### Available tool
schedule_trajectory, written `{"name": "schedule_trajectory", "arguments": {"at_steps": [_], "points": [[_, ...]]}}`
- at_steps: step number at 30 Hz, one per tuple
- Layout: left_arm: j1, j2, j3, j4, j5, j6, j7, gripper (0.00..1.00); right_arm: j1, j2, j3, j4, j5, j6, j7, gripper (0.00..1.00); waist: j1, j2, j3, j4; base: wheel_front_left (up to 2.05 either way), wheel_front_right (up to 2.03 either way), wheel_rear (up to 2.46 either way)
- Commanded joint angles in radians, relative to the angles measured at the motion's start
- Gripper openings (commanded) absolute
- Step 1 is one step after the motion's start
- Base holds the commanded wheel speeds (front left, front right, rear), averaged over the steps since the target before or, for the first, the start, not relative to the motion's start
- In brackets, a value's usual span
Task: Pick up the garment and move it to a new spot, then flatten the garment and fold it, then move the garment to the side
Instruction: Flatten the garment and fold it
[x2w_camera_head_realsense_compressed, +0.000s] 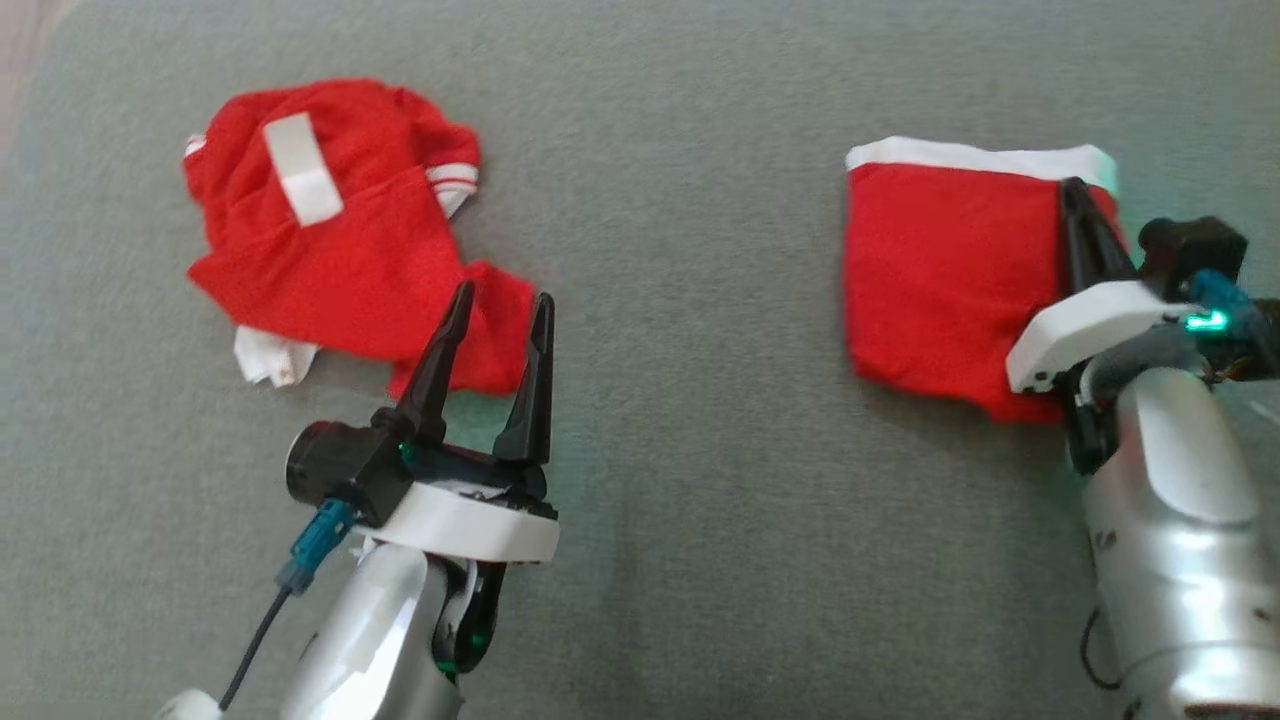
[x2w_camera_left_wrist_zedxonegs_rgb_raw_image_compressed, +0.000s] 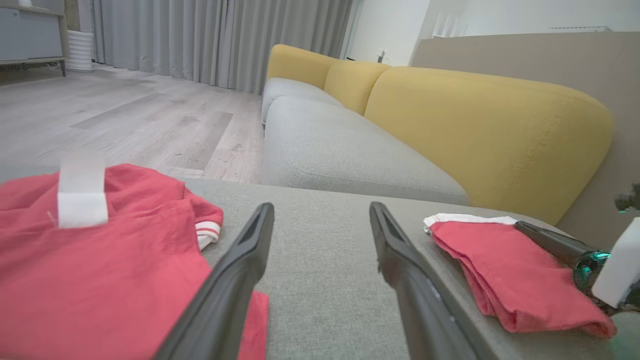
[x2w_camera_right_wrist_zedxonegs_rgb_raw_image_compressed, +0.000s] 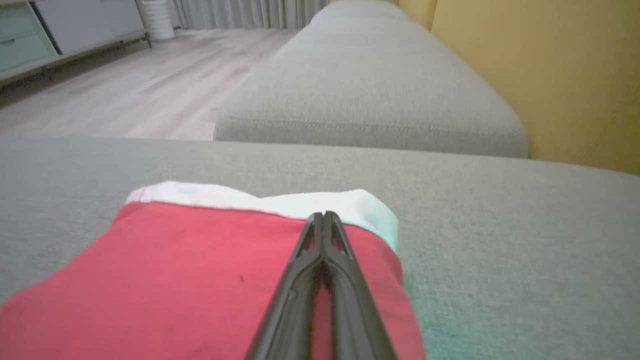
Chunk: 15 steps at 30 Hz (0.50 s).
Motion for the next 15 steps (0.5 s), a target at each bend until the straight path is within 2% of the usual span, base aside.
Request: {"name": "schedule_trajectory", "arguments": {"at_steps": [1,6,10,12,15], "points": [[-0.035,0.006,0.021,-0.027,-0.007,0.007,-0.01,1.0,-0.033,0.0,0.003,0.025,-0.026,-0.001,0.012,0.0,-0.0003,0.0,0.017,0.02,0.0,0.0,0.0],[-0.038,0.006,0.016,-0.027,-0.012,0.013,-0.01,1.0,-0.073,0.001,-0.01,0.138,-0.061,-0.001,-0.005,0.0,-0.0003,0.0,0.015,0.021,0.0,0.0,0.0],[-0.034,0.006,0.027,-0.029,-0.014,0.019,-0.01,1.0,-0.103,0.008,0.004,0.16,-0.076,-0.001,-0.059,0.0,-0.0003,0.0,-0.002,0.004,0.0,0.0,0.0],[-0.029,0.006,0.032,-0.029,-0.012,0.019,-0.01,1.0,-0.112,0.012,0.031,0.152,-0.061,-0.001,-0.072,0.0,-0.0003,0.0,-0.013,-0.004,0.0,0.0,0.0],[-0.025,0.006,0.033,-0.029,-0.012,0.017,-0.01,1.0,-0.113,0.013,0.156,0.135,0.052,-0.001,-0.078,0.0,-0.0003,0.0,-0.021,-0.005,0.0,0.0,0.0]]}}
